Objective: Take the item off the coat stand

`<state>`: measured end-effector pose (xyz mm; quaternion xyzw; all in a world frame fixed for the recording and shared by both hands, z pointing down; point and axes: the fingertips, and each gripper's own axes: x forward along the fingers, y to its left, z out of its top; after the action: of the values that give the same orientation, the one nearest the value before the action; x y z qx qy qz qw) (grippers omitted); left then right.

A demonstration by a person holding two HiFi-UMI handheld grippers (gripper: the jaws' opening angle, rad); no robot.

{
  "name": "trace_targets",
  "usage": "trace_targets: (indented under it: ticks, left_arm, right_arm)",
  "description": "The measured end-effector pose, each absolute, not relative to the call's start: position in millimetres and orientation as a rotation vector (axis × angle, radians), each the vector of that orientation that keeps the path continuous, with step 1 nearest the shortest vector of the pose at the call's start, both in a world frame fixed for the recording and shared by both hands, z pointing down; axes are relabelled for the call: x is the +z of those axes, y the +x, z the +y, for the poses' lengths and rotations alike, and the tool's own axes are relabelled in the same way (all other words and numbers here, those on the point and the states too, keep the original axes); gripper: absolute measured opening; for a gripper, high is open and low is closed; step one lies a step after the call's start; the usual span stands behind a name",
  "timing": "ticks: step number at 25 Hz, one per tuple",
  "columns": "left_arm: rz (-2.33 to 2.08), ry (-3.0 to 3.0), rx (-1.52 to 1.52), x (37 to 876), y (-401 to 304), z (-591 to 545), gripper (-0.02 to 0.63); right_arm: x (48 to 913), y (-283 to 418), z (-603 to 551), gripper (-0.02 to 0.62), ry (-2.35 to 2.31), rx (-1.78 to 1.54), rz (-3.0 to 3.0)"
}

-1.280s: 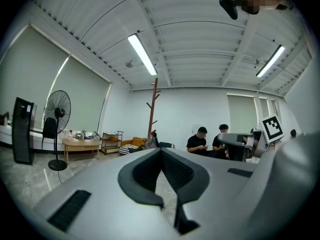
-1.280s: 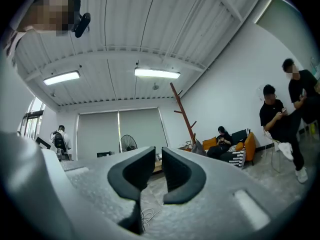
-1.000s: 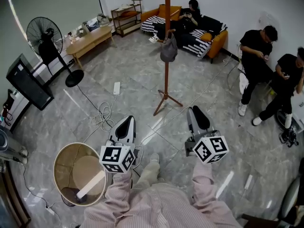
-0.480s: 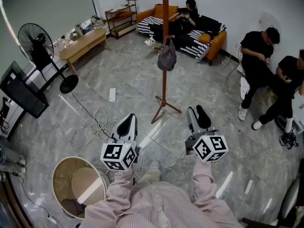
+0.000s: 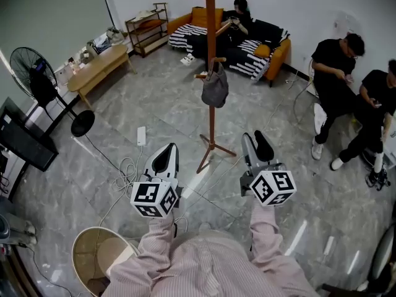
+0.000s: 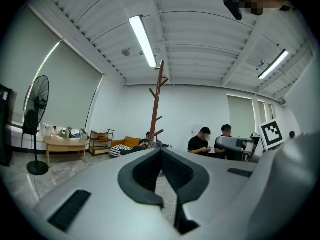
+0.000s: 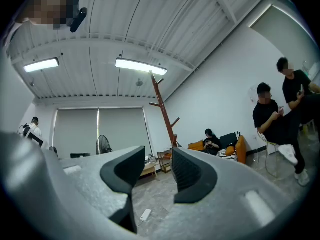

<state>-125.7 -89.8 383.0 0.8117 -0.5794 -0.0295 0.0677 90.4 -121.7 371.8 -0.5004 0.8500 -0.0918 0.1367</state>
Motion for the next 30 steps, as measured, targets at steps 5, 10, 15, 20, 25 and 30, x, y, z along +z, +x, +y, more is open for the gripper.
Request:
trace_targets:
  ticks: [5,10,15,20,25,30]
  left_arm:
    - [-1.720,2.445,-0.086,386.1,-129.0,-121.9,-0.002]
    - [-1.696,2.418,-0.076,397.0,-127.4,-146.0,-0.002]
    - [-1.694,2.386,-0.078,408.5,-132.5,-182.5,-0.002]
    - [-1.702,2.354,-0.080,409.1,-135.5,-231.1,-0.002]
    - [-1.712,2.313,-0.085,412.8,-136.1,-277.0,-0.002]
    - [-1.715,2.281,-0.076,418.0,-134.7,-311.8,-0.002]
  right_arm:
    - [378.9,82.9,-152.9,0.153,-1.465,-0.292,2.442]
    - [385.1,81.8,-181.1,0.153,-1.466,-0.331,2.432]
    - [394.7,71.8,-224.4,0.152,-1.452,-0.351,2.460]
    - [399.2,61.1,-280.4,0.152,-1.438,-0.379,2.508]
    - [405.2,51.8,-335.0,0.152,-1.425,-0.400,2.561]
    - [418.6,41.5,-375.1,0.152,-1.422,-0.426,2.623]
